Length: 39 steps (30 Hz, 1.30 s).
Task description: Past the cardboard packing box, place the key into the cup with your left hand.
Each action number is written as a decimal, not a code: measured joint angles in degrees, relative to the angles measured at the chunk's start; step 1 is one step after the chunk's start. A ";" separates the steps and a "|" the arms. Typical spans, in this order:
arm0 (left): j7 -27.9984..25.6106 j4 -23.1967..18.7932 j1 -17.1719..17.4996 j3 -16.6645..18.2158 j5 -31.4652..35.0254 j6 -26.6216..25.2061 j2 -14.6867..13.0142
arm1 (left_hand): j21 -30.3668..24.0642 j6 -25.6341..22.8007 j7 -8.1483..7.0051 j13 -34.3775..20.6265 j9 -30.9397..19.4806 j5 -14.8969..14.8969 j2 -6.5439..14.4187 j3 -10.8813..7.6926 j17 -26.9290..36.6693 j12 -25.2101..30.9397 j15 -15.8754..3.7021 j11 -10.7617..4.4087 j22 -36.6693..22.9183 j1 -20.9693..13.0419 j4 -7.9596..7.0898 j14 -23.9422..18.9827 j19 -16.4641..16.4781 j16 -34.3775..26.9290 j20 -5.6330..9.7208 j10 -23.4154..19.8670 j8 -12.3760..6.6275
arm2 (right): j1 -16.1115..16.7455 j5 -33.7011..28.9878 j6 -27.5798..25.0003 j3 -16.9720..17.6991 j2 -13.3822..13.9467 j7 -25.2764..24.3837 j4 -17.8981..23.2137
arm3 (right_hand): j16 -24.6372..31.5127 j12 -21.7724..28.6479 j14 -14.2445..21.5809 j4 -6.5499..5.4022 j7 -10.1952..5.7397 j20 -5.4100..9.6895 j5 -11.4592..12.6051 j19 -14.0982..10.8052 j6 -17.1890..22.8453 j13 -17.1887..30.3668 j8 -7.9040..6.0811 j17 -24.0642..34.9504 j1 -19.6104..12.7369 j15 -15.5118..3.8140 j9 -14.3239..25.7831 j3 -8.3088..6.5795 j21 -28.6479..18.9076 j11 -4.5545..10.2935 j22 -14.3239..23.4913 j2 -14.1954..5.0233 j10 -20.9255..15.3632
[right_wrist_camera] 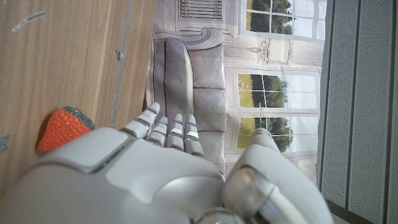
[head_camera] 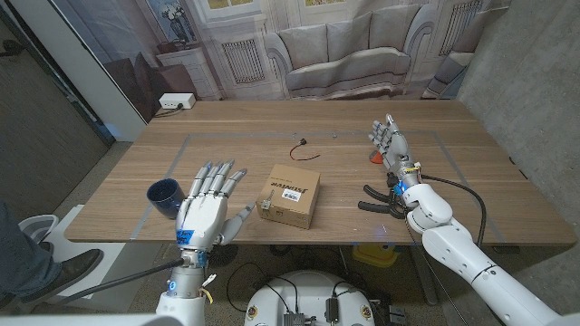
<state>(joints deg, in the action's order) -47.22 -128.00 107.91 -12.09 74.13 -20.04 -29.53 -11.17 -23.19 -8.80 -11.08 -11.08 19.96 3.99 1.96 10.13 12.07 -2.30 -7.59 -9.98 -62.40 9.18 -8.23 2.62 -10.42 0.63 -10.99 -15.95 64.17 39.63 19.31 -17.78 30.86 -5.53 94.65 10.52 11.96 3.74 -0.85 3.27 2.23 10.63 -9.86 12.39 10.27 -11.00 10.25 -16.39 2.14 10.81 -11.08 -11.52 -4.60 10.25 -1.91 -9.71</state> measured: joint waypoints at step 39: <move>-0.45 6.67 -7.89 -18.08 7.63 -24.01 -10.37 | -0.53 -15.15 -3.69 0.02 -0.54 -3.27 1.66 -3.00 0.01 0.08 0.24 -3.96 -0.30 -10.99 -0.51 -2.32 1.03 -0.44 -1.46 -3.00 -3.34 | -0.98 3.61 2.14 -0.65 -1.99 4.90 -3.07 | 0.00 0.00 0.42 -0.26 -0.35 0.00 0.00 0.00 0.35 0.00 0.02 0.00 0.68 0.21 -0.02 0.24 0.00 0.00 0.00 0.09 -0.40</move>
<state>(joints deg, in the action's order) -47.67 -121.33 100.02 -30.17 81.76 -44.05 -39.90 -11.70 -38.34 -12.49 -11.06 -11.62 16.69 5.65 -1.04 10.14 12.14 -2.06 -11.56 -10.28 -73.40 8.67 -10.55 3.65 -10.87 -0.83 -13.99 -19.29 63.19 43.24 21.45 -18.43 28.87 -0.62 91.58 10.52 11.96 4.16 -1.11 2.92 2.23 10.63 -9.86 12.74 10.27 -10.98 10.25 -15.71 2.35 10.80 -10.84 -11.52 -4.60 10.25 -1.82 -10.12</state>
